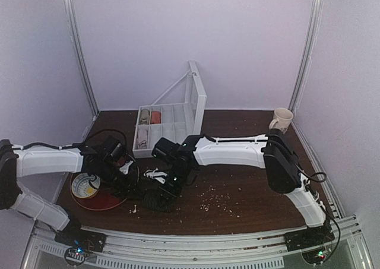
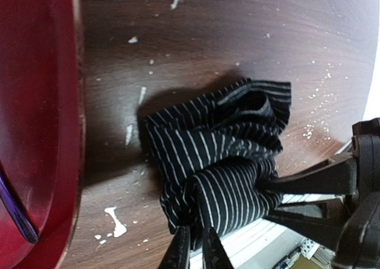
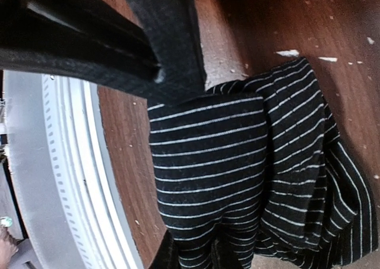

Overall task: Roll the underwear
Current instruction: Roll the underwear at the center of the board.

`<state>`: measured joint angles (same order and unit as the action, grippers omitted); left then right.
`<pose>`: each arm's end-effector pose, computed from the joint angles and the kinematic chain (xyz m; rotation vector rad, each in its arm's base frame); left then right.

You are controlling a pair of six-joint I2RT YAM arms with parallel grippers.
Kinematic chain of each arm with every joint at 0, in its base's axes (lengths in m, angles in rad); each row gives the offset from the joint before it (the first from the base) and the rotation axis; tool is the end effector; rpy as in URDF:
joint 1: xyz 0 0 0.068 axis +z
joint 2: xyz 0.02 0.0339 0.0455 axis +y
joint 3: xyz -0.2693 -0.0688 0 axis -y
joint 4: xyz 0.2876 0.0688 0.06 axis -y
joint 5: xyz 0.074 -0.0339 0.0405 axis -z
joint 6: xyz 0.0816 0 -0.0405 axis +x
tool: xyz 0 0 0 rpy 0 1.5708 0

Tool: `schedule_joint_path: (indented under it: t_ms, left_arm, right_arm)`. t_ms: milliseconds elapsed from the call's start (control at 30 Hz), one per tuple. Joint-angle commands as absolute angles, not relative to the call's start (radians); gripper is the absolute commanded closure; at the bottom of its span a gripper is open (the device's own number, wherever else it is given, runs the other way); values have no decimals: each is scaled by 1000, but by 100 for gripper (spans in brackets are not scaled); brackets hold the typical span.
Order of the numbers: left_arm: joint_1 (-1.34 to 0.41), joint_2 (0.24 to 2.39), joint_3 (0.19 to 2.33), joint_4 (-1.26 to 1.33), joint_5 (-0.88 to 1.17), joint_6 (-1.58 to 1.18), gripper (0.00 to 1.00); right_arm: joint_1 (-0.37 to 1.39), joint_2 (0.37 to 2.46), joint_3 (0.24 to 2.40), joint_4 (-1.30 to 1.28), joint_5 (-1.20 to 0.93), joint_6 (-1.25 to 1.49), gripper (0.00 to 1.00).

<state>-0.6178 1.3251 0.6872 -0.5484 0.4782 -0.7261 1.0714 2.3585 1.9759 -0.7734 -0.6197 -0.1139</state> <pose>0.2034 -0.1906 0.1159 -0.0202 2.9982 -0.9342 0.2250 0.5114 0.1233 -1.7583 2.2659 1.0905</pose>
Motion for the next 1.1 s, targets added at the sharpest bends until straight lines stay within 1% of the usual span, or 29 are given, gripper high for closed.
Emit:
schedule_joint_path:
  t_ms: [0, 233, 533, 733, 933, 1067]
  left_arm:
    - [-612, 1325, 660, -527, 456, -750, 87]
    - [-613, 1342, 650, -527, 427, -764, 87]
    - [-612, 1224, 679, -600, 382, -760, 87]
    - [-613, 1159, 685, -595, 408, -745, 89]
    - [-624, 1173, 662, -545, 434, -749, 89]
    - [-648, 1226, 674, -519, 445, -742, 89]
  right_arm:
    - [1068, 2457, 2024, -896, -696, -82, 100]
    - [1051, 2523, 2097, -909, -777, -53, 100]
    - [1004, 2564, 2116, -864, -864, 3, 100]
    - [992, 2595, 2138, -842, -893, 36, 100]
    - [983, 2628, 2192, -845, -878, 49, 100]
    - [971, 2644, 2205, -846, -896, 61, 100]
